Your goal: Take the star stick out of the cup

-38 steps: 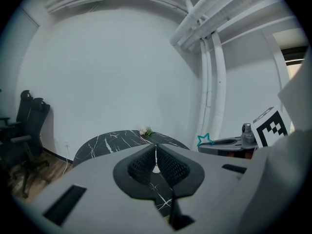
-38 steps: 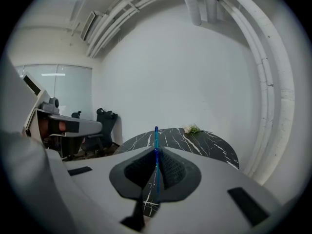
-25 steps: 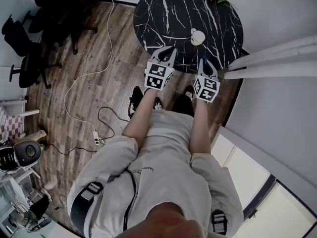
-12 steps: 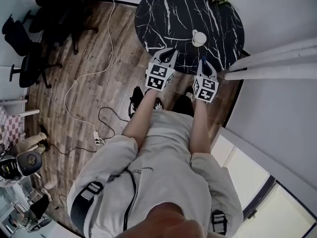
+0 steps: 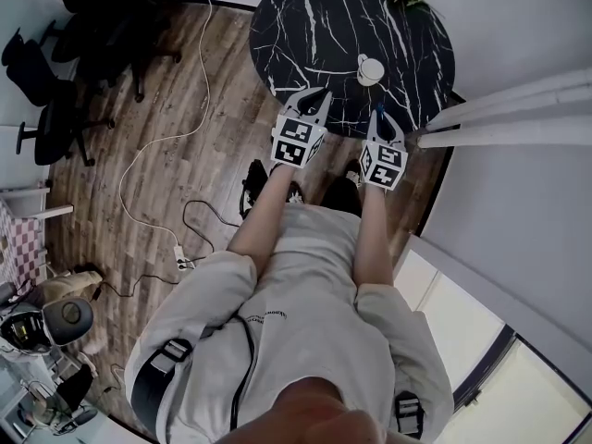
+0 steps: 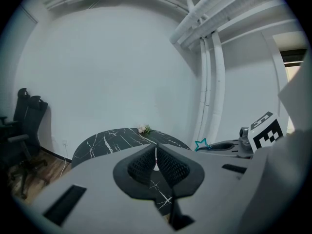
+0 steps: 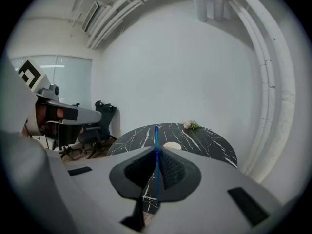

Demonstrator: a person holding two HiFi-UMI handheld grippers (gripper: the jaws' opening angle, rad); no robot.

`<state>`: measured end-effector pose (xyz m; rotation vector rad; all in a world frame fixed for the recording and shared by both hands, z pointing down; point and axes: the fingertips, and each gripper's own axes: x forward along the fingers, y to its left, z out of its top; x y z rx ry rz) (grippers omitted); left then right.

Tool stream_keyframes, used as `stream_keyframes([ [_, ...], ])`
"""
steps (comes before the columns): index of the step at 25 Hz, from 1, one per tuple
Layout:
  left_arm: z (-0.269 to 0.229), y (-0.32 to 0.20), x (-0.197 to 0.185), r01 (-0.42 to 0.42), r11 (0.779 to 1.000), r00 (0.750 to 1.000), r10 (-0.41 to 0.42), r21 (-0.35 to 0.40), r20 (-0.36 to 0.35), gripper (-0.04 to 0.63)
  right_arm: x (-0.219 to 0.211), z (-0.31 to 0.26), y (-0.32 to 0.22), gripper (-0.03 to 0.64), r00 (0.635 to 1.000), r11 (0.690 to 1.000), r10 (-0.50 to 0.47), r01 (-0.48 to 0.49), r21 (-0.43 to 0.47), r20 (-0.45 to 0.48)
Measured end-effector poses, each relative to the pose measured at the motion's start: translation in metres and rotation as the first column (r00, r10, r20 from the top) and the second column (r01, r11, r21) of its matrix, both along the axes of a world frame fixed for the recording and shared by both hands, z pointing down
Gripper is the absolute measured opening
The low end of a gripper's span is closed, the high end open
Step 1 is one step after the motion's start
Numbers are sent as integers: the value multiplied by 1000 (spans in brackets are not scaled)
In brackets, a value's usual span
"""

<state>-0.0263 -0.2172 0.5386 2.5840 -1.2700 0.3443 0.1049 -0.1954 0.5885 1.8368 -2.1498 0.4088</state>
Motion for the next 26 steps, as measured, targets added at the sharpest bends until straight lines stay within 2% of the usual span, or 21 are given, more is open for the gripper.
stream_keyframes([
  [26, -1, 13, 0, -27, 1000, 1000, 27, 1, 2, 25, -4, -4, 12, 43, 1000, 1000, 9, -9, 10, -12],
])
